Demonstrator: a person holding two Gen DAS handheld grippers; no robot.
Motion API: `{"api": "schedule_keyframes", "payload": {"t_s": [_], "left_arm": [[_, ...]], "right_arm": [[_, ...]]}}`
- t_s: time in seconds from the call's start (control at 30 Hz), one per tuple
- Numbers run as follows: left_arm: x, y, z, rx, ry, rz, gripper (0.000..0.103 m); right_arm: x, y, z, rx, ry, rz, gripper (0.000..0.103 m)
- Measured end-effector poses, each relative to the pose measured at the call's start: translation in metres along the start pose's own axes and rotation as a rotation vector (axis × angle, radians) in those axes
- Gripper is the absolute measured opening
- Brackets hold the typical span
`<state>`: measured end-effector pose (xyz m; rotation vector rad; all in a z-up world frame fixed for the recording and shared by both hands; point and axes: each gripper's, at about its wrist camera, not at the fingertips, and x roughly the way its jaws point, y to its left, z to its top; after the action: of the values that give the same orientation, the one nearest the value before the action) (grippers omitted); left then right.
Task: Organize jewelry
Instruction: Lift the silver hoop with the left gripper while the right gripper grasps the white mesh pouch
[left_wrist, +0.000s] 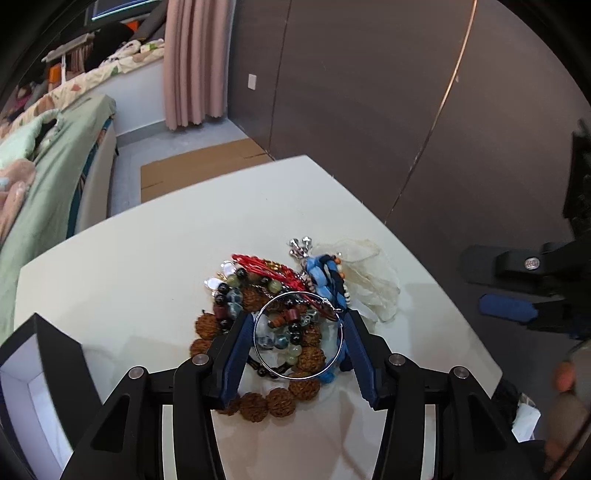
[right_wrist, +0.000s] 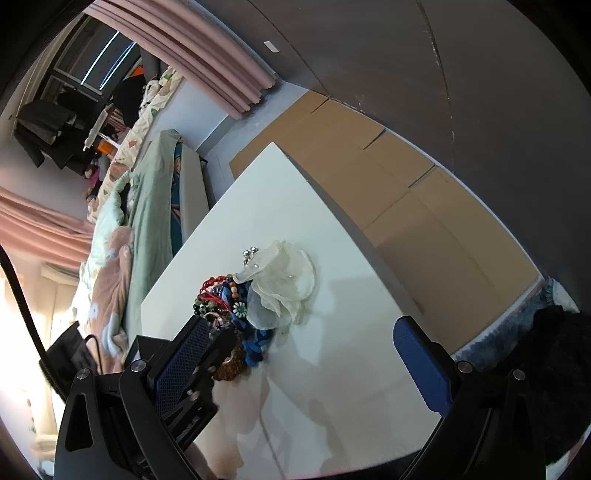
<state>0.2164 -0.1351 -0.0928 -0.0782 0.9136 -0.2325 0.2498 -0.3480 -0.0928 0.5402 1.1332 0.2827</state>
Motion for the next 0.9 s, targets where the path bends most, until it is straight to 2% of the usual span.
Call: {"api": "schedule_keyframes", "payload": {"t_s": [0.1, 0.27, 0.6, 0.7, 0.77, 0.83, 0.9], "left_arm": [[-0.013, 0.006, 0.003, -0.018, -0.020, -0.012, 0.052], [-0.028, 0.018, 0.008, -0.056, -0.043, -0.020, 0.052], [-0.063, 0.040, 0.016, -0.098, -0.093, -0.008, 0.052], [-0.078, 0.052, 0.017, -0.121, -0.112, 0.002, 0.052], [-0.083, 0.057, 0.019, -0.135, -0.119, 0.006, 0.052], [-0.091, 0.064, 0.019, -0.143, -0.132, 0.013, 0.052], [-0.100, 0.071, 0.017, -0.154, -0.144, 0.021, 0.052]], "right_arm": [[0.003, 0.002, 0.001, 0.009, -0.012, 0.016, 0.101], [0.010, 0.002, 0.005, 0.037, -0.041, 0.025, 0.087], [0.041, 0.010, 0.017, 0.094, -0.036, 0.043, 0.075], [0.054, 0.013, 0.018, 0.106, -0.012, 0.033, 0.066], [0.061, 0.017, 0.019, 0.095, 0.005, 0.020, 0.056], [0.068, 0.023, 0.023, 0.077, 0.009, -0.023, 0.053], [0.071, 0.026, 0.027, 0.058, 0.005, -0.043, 0.043]]}}
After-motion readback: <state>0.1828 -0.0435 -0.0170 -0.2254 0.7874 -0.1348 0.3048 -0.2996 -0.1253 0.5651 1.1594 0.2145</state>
